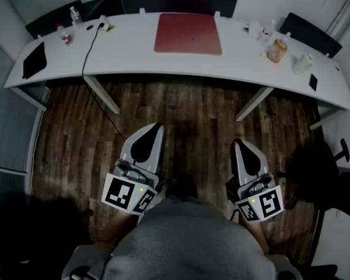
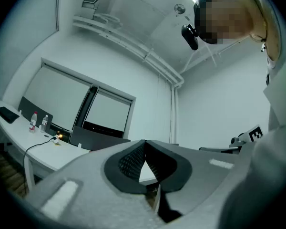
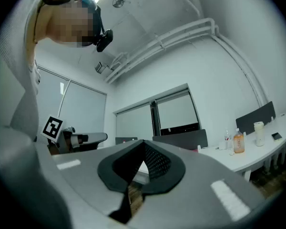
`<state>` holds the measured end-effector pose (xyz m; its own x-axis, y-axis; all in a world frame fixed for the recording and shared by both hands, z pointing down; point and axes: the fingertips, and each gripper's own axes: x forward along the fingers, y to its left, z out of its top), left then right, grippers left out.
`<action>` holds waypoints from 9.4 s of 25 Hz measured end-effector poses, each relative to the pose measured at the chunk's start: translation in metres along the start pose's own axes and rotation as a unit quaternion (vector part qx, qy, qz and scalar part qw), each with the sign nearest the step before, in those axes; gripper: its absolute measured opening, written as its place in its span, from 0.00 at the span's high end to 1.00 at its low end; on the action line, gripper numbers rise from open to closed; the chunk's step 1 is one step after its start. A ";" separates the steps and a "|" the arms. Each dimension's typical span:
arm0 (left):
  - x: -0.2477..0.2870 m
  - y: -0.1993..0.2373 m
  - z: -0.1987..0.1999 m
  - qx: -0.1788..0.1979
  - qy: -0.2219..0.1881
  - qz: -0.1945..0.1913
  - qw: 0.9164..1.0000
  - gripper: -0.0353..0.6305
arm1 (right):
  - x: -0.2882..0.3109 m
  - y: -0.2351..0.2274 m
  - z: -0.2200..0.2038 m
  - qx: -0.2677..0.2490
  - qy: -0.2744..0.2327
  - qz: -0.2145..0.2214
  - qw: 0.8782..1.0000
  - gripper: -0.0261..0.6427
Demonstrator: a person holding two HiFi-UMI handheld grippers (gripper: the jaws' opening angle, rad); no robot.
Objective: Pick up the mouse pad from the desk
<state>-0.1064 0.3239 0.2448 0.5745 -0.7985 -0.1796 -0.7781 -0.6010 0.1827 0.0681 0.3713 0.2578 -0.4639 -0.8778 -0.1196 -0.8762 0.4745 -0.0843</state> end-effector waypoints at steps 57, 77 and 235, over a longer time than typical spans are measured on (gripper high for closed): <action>-0.002 0.069 -0.018 -0.003 0.015 0.001 1.000 0.95 | 0.046 0.010 -0.030 -0.003 0.001 -0.039 0.999 0.96; 0.157 0.119 -0.022 0.023 0.005 0.036 0.999 0.95 | 0.168 -0.132 -0.028 0.006 0.004 -0.003 1.000 0.96; 0.402 0.361 -0.329 0.154 0.434 -0.133 0.877 0.44 | 0.456 -0.361 -0.333 -0.114 0.417 0.205 0.878 0.28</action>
<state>-0.0726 -0.2258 0.5566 0.6182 -0.4375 0.6530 -0.5423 -0.8388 -0.0485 0.1296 -0.2219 0.5631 -0.5970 -0.4240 0.6811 -0.5725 0.8198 0.0085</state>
